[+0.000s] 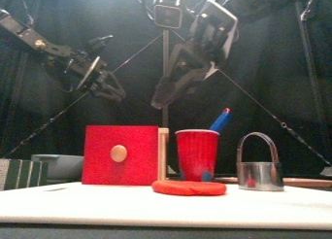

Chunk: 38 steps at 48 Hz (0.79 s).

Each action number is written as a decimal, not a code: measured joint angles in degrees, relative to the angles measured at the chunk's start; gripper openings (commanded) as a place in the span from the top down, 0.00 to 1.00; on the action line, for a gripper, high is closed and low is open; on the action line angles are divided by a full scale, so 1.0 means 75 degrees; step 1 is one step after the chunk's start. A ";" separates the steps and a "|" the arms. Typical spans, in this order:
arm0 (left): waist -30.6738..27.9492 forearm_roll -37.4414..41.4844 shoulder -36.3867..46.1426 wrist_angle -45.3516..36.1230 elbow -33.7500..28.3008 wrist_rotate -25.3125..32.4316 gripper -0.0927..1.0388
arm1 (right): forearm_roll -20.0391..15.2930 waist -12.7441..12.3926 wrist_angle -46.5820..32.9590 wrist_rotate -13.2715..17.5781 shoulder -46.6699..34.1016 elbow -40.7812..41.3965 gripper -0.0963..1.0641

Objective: Get the cutter from the drawer then cut the dough then place the extra dough in the bowl
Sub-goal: Shut the drawer

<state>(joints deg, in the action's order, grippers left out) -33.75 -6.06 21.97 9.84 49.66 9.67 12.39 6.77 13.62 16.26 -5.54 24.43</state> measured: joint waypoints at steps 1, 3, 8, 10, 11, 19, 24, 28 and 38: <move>-0.0047 0.0070 -0.0105 -0.0176 -0.0129 -0.0023 0.24 | 0.0023 0.0000 0.0012 0.0000 -0.0094 -0.0070 0.40; -0.0094 0.0270 -0.0387 -0.0598 -0.0410 -0.0023 0.24 | 0.0023 0.0000 0.0023 0.0012 -0.0293 -0.0211 0.40; -0.0094 0.0715 -0.1219 -0.1324 -0.1066 0.0023 0.24 | 0.0012 0.0000 0.0023 0.0012 -0.0773 -0.0586 0.40; -0.0082 0.0867 -0.1559 -0.1523 -0.1289 0.0023 0.24 | 0.0012 0.0012 0.0035 0.0023 -0.0961 -0.0715 0.40; -0.0094 0.0961 -0.1746 -0.1617 -0.1406 0.0023 0.24 | 0.0012 0.0012 0.0035 0.0023 -0.1020 -0.0773 0.40; -0.0094 0.1512 -0.2883 -0.2391 -0.2320 0.0035 0.24 | 0.0023 -0.0012 0.0059 0.0023 -0.1523 -0.1219 0.40; -0.0094 0.1758 -0.3363 -0.2707 -0.2719 0.0035 0.24 | 0.0117 -0.0012 0.0059 0.0012 -0.1770 -0.1465 0.40; -0.0094 0.1852 -0.3621 -0.2777 -0.2895 0.0035 0.24 | 0.0270 -0.0035 0.0059 0.0012 -0.1945 -0.1582 0.40; 0.0059 0.1887 -0.3797 -0.2777 -0.2953 0.0035 0.24 | 0.0633 -0.0223 0.0082 0.0012 -0.2145 -0.1664 0.40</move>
<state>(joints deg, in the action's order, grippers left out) -33.31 8.09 -6.50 -10.99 27.51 9.93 17.14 5.10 14.24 16.35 -21.62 11.95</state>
